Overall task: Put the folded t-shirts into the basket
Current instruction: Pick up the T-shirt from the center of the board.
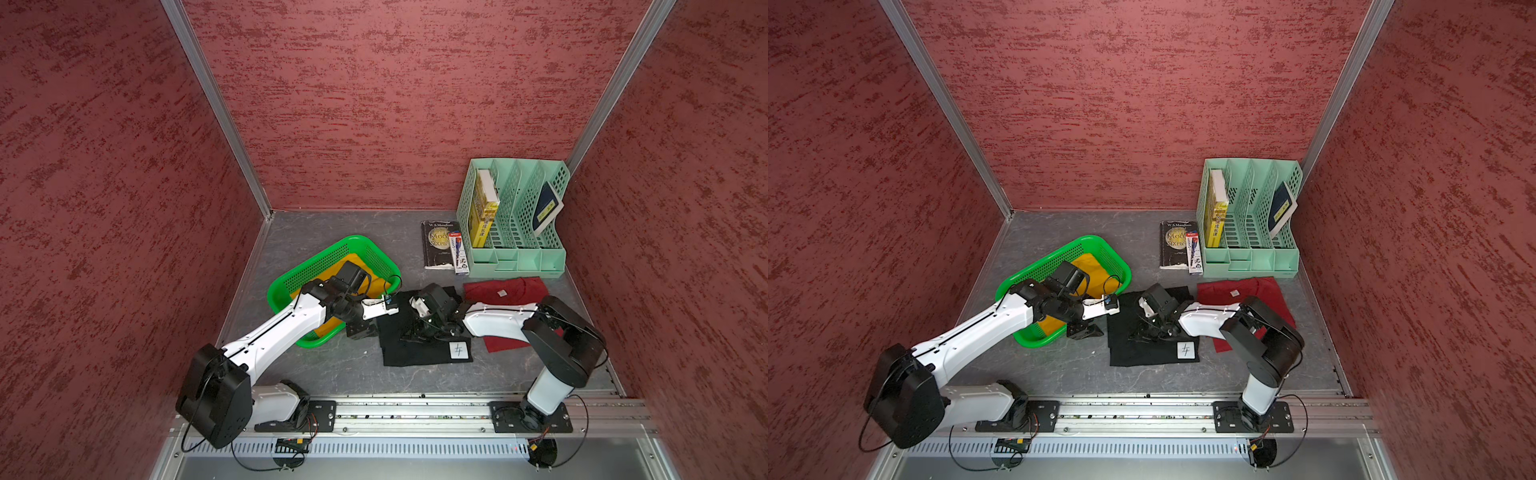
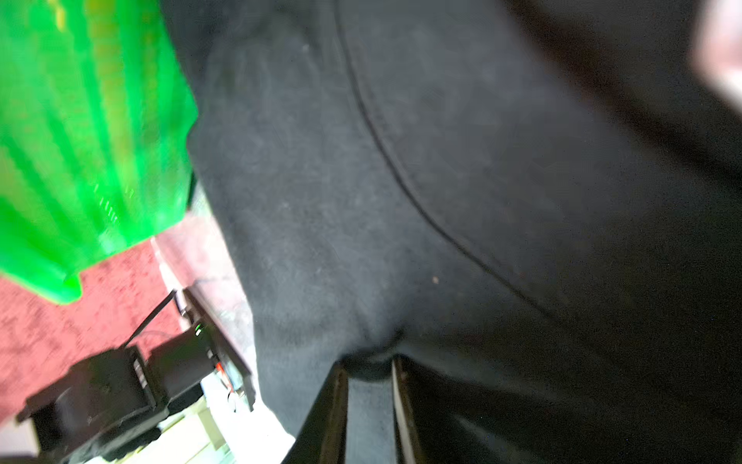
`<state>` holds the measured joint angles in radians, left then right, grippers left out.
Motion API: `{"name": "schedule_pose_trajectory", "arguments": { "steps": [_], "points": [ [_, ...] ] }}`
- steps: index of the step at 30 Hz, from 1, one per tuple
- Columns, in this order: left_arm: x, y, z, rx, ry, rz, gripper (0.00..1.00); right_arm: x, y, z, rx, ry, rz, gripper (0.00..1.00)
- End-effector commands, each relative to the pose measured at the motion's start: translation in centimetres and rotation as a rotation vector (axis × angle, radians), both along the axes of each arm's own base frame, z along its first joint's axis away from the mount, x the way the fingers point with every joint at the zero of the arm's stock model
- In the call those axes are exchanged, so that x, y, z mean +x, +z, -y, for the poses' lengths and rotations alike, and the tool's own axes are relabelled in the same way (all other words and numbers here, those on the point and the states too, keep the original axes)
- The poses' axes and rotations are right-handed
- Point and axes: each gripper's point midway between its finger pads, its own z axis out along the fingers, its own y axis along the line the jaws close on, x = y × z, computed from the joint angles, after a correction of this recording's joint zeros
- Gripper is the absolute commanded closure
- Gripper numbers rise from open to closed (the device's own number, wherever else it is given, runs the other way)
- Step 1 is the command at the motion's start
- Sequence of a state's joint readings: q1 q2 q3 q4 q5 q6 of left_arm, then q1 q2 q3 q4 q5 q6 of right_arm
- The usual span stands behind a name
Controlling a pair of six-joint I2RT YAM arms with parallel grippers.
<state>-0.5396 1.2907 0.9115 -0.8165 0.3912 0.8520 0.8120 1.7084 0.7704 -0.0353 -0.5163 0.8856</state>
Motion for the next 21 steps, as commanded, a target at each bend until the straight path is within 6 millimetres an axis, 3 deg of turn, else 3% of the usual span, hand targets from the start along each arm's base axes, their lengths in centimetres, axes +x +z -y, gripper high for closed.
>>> {"name": "schedule_pose_trajectory", "arguments": {
  "steps": [1, 4, 7, 11, 13, 17, 21],
  "points": [
    [0.5, 0.2, 0.8, -0.040, 0.007, 0.021, 0.43, -5.7, -4.7, 4.4, -0.184, -0.009, -0.188, 0.78],
    [0.7, -0.4, 0.7, -0.027, 0.023, 0.012, 0.43, -7.9, -4.9, 7.0, -0.261, 0.000, -0.204, 0.78],
    [0.7, -1.0, 0.8, -0.019, 0.029, -0.002, 0.43, -8.9, -4.0, 8.0, -0.289, 0.034, -0.187, 0.77],
    [1.1, -2.0, 1.6, 0.017, 0.028, 0.007, 0.42, -8.3, -1.7, 7.7, -0.291, 0.078, -0.132, 0.76],
    [2.0, -2.8, 2.2, 0.053, 0.068, 0.031, 0.41, -8.9, -0.7, 8.1, -0.303, 0.103, -0.147, 0.76],
    [2.7, -4.6, 2.9, 0.120, 0.103, 0.033, 0.40, -8.8, 1.6, 11.6, -0.442, 0.062, -0.087, 0.72],
    [2.7, -5.9, 3.6, 0.159, 0.123, 0.011, 0.40, -7.2, 4.9, 13.1, -0.493, -0.011, 0.016, 0.66]
  ]
}}
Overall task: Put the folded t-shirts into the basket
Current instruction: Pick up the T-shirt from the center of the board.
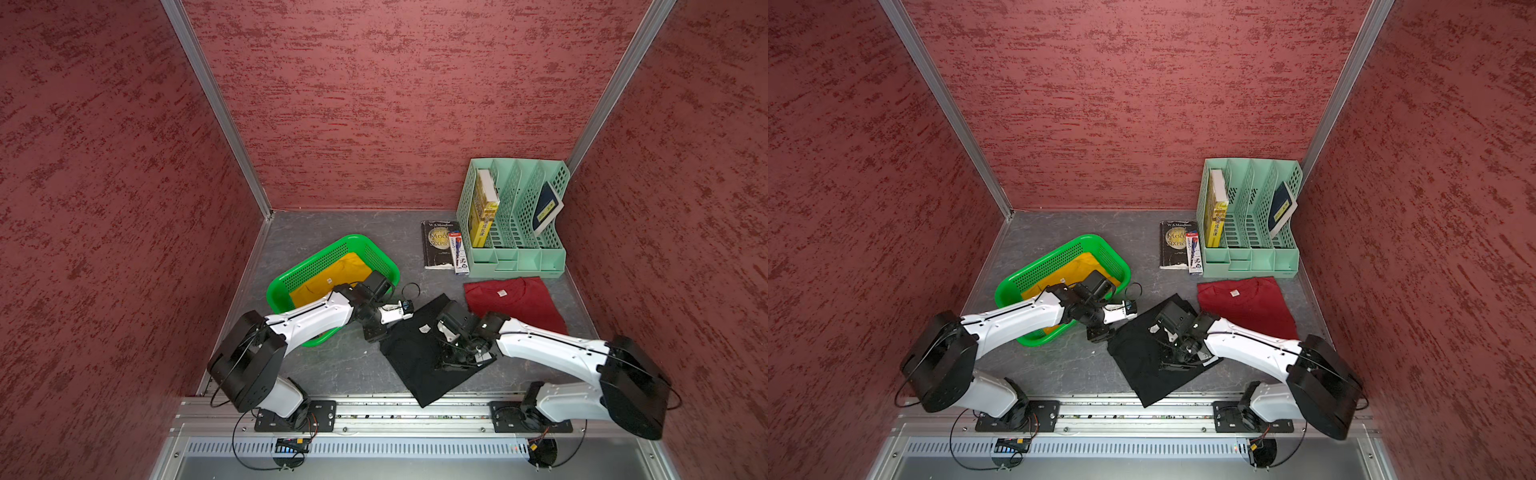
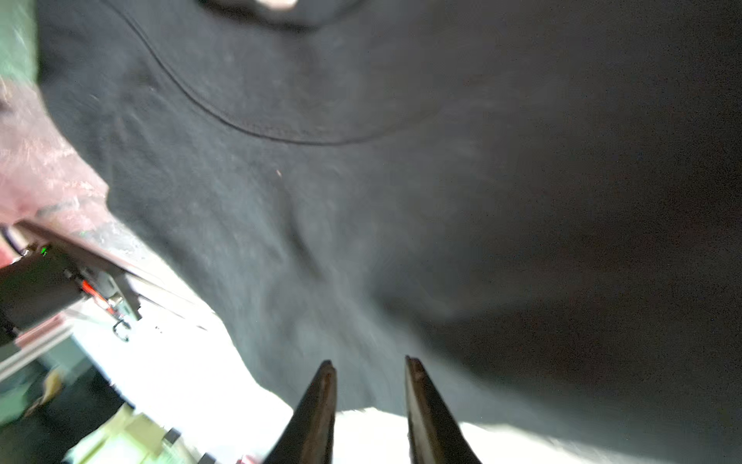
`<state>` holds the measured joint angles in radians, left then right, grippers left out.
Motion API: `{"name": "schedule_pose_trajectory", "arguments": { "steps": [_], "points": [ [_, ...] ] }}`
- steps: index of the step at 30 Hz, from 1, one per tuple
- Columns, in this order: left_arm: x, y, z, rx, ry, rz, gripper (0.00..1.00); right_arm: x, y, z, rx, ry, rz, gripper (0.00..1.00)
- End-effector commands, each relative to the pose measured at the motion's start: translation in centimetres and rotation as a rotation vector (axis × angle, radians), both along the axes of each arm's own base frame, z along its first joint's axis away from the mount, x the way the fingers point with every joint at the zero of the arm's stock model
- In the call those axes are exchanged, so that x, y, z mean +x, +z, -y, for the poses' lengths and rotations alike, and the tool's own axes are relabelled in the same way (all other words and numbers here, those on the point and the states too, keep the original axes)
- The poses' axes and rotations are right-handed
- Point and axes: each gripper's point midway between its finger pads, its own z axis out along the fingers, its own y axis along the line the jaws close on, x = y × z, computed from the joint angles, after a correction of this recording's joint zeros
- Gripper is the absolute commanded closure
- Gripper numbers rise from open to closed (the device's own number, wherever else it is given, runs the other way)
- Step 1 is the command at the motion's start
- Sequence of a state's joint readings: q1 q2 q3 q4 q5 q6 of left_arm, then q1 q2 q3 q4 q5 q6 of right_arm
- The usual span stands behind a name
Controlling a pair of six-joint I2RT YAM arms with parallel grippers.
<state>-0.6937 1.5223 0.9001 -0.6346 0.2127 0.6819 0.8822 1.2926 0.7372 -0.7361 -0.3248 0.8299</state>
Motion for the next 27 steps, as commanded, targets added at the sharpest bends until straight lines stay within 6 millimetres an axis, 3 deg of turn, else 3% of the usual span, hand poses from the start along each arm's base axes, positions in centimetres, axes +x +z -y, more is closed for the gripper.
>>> {"name": "schedule_pose_trajectory", "arguments": {
  "steps": [1, 6, 8, 10, 12, 18, 20, 24, 25, 27],
  "points": [
    [1.4, 0.3, 1.0, 0.004, 0.067, 0.022, 0.40, 1.2, 2.3, 3.3, -0.154, -0.040, 0.105, 0.65],
    [0.4, -1.0, 1.7, 0.055, 0.073, -0.036, 0.39, 4.2, 5.5, 5.5, -0.237, -0.113, 0.254, 0.62],
    [0.2, -1.5, 1.9, 0.066, 0.082, -0.071, 0.39, 5.5, 6.8, 6.7, -0.301, -0.150, 0.320, 0.47],
    [0.2, -2.1, 2.0, 0.082, 0.096, -0.092, 0.39, 6.3, 7.9, 8.1, -0.363, -0.210, 0.369, 0.18],
    [0.1, -2.7, 1.9, 0.109, 0.105, -0.121, 0.39, 6.9, 8.5, 9.2, -0.395, -0.257, 0.412, 0.03],
    [-1.5, -4.4, 1.5, 0.149, 0.103, -0.230, 0.48, 8.7, 9.2, 10.5, -0.385, -0.438, 0.390, 0.02],
    [-2.1, -4.5, 1.6, 0.149, 0.098, -0.268, 0.59, 9.3, 9.2, 11.3, -0.405, -0.509, 0.375, 0.02],
    [-2.8, -4.4, 1.8, 0.144, 0.073, -0.305, 0.95, 10.4, 9.5, 11.5, -0.361, -0.608, 0.369, 0.02],
    [-2.8, -4.0, 1.9, 0.138, 0.064, -0.306, 1.00, 10.8, 9.6, 11.1, -0.331, -0.613, 0.364, 0.02],
    [-2.6, -2.9, 2.2, 0.117, 0.049, -0.293, 1.00, 11.3, 9.7, 10.3, -0.288, -0.624, 0.342, 0.01]
  ]
}}
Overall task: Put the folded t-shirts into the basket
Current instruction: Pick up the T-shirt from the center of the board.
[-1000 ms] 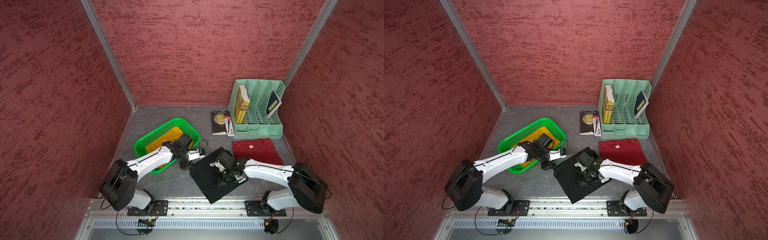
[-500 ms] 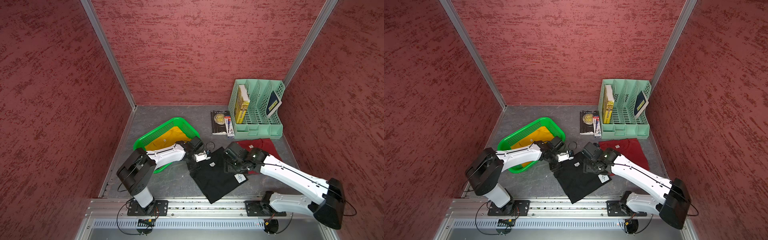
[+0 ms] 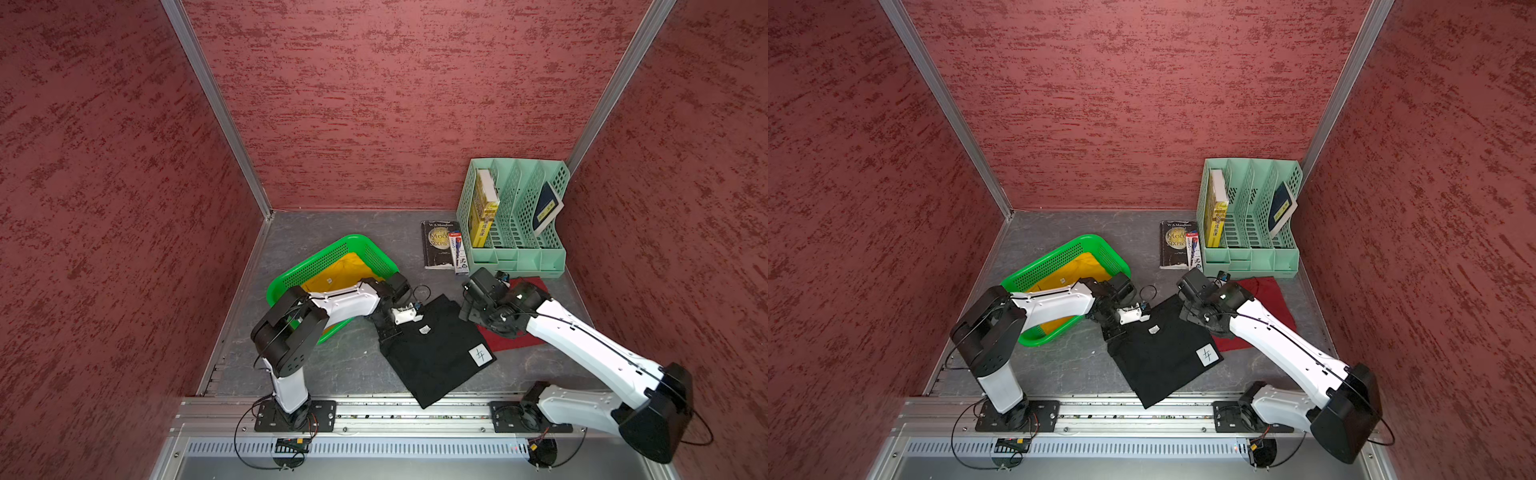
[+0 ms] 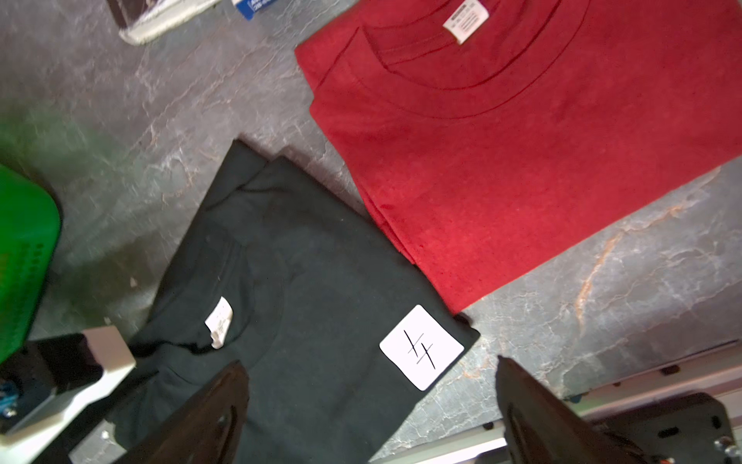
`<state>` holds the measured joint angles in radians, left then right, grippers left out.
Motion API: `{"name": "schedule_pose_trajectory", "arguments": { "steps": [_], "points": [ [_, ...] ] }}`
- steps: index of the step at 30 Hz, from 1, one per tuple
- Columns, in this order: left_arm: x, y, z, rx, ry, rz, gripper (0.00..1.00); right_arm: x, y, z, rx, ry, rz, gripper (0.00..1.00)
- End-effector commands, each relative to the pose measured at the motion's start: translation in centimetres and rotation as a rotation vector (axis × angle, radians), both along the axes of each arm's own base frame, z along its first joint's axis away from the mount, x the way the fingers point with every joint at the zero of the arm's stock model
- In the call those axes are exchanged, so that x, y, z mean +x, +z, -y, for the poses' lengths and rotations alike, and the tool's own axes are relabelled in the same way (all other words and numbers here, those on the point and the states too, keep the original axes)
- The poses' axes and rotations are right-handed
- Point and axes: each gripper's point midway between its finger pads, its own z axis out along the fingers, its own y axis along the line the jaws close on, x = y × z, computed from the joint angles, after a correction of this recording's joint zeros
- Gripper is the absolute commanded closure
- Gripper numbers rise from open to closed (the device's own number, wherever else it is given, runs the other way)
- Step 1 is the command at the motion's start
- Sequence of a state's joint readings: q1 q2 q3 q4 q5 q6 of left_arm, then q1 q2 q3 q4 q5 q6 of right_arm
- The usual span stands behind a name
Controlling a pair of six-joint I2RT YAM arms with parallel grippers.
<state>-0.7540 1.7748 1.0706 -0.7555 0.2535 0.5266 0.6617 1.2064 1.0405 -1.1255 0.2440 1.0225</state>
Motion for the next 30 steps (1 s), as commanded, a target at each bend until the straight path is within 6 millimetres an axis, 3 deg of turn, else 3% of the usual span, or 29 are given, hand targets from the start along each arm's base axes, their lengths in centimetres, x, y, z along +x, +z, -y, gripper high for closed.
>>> {"name": "schedule_pose_trajectory", "arguments": {
  "steps": [1, 8, 10, 13, 18, 22, 30],
  "points": [
    [-1.3, 1.1, -0.1, -0.005, -0.038, -0.054, 1.00, 1.6, 1.1, -1.3, 0.094, -0.053, 0.025, 0.02],
    [-0.4, 4.8, 0.5, -0.028, -0.120, 0.116, 1.00, 3.2, -0.6, -6.0, 0.282, -0.056, -0.164, 0.03],
    [-0.9, 4.7, 0.6, -0.020, -0.154, 0.153, 1.00, 4.7, -1.2, -7.1, 0.309, -0.042, -0.181, 0.04],
    [-1.3, 4.0, 0.6, 0.011, -0.209, 0.222, 1.00, 6.7, -2.7, -7.3, 0.300, -0.047, -0.244, 0.07],
    [-0.9, 3.3, 1.2, 0.045, -0.291, 0.381, 1.00, 9.3, -4.9, -9.7, 0.389, 0.003, -0.367, 0.10],
    [-0.9, 3.6, 1.5, 0.052, -0.325, 0.440, 1.00, 10.0, -6.2, -10.8, 0.390, 0.019, -0.420, 0.09],
    [-1.1, 4.6, 2.3, -0.026, -0.349, 0.485, 1.00, 10.6, -11.2, -11.8, 0.335, 0.004, -0.522, 0.17]
  ]
}}
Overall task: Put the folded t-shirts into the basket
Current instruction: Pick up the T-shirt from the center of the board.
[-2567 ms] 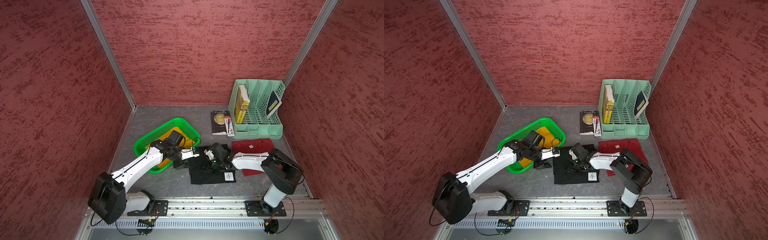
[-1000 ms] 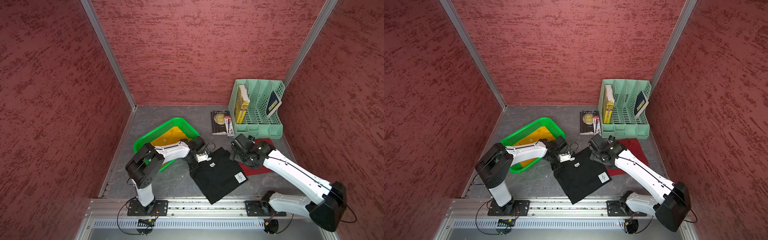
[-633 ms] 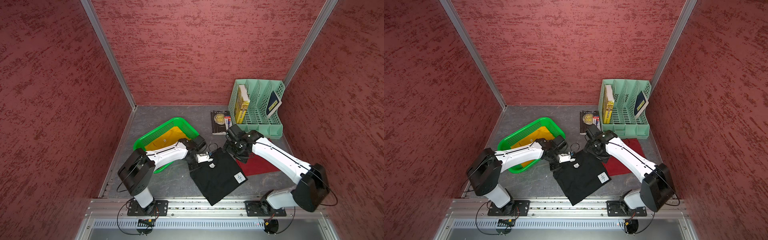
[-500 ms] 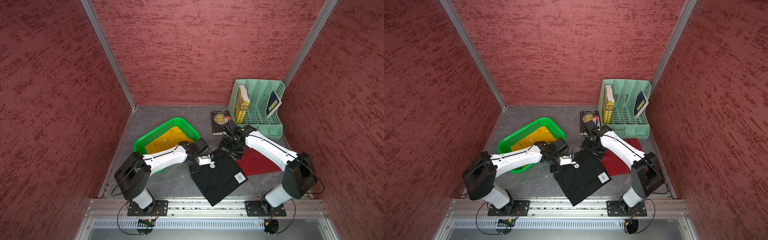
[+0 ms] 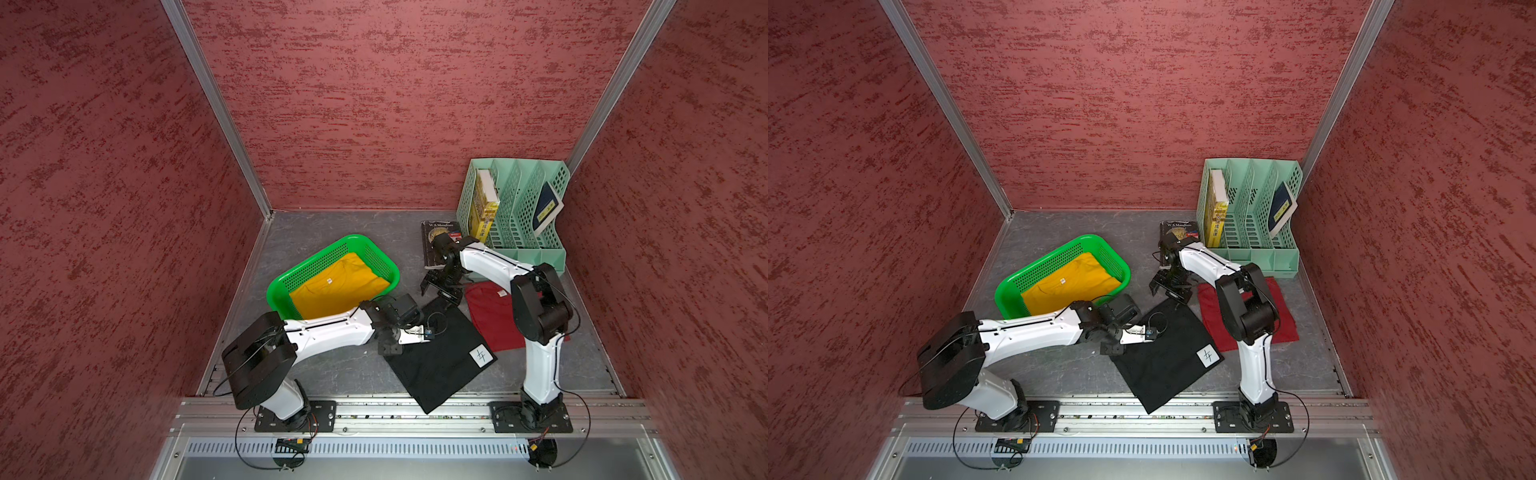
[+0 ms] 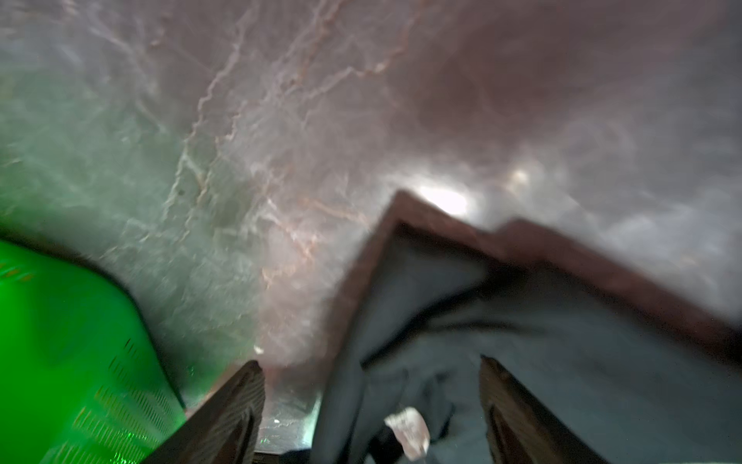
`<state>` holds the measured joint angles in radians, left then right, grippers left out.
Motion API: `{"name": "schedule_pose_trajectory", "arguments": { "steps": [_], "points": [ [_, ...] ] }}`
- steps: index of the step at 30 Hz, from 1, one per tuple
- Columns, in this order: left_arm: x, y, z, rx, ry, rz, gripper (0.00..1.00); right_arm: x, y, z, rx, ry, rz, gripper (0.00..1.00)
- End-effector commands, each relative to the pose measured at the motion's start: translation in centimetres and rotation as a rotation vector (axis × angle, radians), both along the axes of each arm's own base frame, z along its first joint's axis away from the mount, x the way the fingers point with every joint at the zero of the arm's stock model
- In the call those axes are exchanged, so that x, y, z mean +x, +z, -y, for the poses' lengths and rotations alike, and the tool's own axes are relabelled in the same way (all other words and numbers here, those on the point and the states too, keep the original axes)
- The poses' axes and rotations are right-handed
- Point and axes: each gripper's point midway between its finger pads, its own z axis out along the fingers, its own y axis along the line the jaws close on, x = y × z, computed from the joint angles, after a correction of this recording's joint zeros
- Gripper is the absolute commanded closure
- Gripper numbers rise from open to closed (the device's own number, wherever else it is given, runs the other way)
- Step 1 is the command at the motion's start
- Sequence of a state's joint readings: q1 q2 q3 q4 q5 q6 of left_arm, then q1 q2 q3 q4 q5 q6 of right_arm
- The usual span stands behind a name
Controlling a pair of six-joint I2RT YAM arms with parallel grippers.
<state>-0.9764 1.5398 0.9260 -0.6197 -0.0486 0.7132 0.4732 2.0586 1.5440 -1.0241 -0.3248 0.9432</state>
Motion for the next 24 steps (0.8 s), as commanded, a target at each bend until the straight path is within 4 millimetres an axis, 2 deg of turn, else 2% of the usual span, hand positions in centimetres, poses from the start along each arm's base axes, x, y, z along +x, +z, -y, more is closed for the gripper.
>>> {"name": "schedule_pose_trajectory", "arguments": {
  "steps": [1, 6, 11, 13, 14, 15, 18, 24],
  "points": [
    [0.6, 1.5, 1.1, -0.072, -0.033, 0.066, 1.00, 0.1, -0.9, -0.9, 0.003, 0.024, -0.015, 0.19],
    [0.2, 1.8, 0.8, -0.094, -0.051, 0.076, 1.00, -0.2, -3.1, -0.2, -0.064, 0.042, -0.088, 0.33],
    [0.1, 1.9, 0.4, -0.105, -0.048, 0.064, 1.00, -0.6, -4.4, 0.3, -0.103, 0.041, -0.122, 0.67],
    [0.2, 2.0, 0.2, -0.110, -0.036, 0.048, 1.00, -0.5, -4.0, 0.0, -0.087, 0.034, -0.117, 0.88],
    [0.2, 2.1, 0.0, -0.113, -0.030, 0.039, 1.00, -0.4, -3.7, -0.3, -0.071, 0.027, -0.112, 0.99],
    [0.3, 2.3, -0.2, -0.113, -0.023, 0.026, 1.00, -0.3, -3.2, -0.7, -0.049, 0.017, -0.103, 1.00],
    [0.9, 3.7, -0.8, -0.131, 0.015, -0.015, 1.00, 0.4, -0.8, -1.4, 0.005, -0.023, -0.050, 1.00],
    [0.5, 7.4, -3.0, -0.181, 0.054, -0.079, 1.00, 0.8, 6.6, -1.0, 0.058, -0.121, 0.111, 1.00]
  ]
}}
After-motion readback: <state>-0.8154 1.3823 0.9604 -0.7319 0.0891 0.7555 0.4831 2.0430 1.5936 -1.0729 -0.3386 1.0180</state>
